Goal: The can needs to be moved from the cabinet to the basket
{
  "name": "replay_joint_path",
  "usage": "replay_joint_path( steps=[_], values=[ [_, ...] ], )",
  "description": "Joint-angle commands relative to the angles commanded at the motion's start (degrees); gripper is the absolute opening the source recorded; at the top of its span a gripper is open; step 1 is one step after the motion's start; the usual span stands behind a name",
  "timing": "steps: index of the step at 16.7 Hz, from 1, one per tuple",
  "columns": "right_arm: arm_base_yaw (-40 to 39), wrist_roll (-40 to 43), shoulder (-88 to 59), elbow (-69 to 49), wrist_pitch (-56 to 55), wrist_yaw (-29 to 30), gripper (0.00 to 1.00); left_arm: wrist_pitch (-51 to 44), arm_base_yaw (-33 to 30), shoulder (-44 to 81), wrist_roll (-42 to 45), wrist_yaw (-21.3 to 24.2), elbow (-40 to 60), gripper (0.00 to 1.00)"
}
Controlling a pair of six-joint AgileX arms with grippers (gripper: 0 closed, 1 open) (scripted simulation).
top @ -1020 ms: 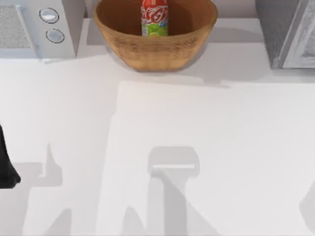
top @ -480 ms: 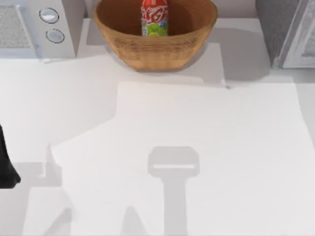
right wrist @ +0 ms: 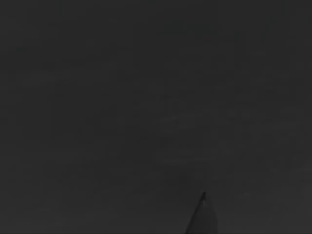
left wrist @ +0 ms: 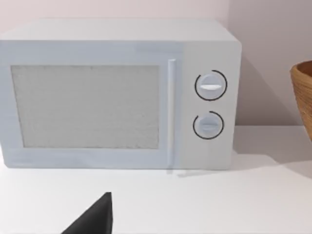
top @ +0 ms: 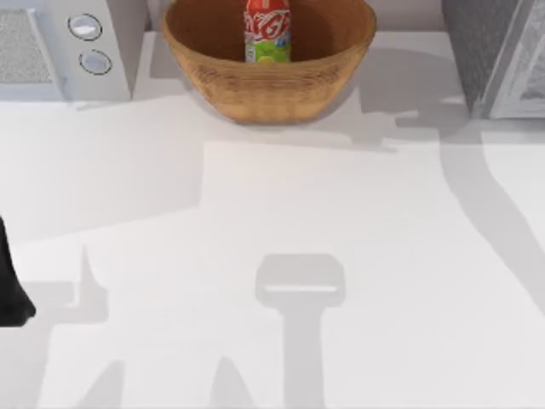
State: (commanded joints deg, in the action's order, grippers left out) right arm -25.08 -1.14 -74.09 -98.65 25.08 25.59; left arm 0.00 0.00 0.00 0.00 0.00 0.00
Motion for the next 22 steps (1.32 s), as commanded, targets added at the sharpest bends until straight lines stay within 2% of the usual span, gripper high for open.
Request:
replay_joint_path(
  steps=[6,14,19,22],
  values=[
    [1.21,0.71,1.1,-0.61,0.32,1.2,1.0,0.0,0.0,0.0,0.0,0.0,0.0,1.0],
    [5.85,0.6,-7.32,-6.45,-2.19,-3.33,1.0,0.0,0.0,0.0,0.0,0.0,0.0,1.0],
    [5.52,0.72,-5.66,-5.54,-2.29,-3.2,1.0,0.0,0.0,0.0,0.0,0.0,0.0,1.0],
    [6.61,0.75,-1.49,-0.59,-3.65,-4.28,1.0,0.0,0.0,0.0,0.0,0.0,0.0,1.0]
  ],
)
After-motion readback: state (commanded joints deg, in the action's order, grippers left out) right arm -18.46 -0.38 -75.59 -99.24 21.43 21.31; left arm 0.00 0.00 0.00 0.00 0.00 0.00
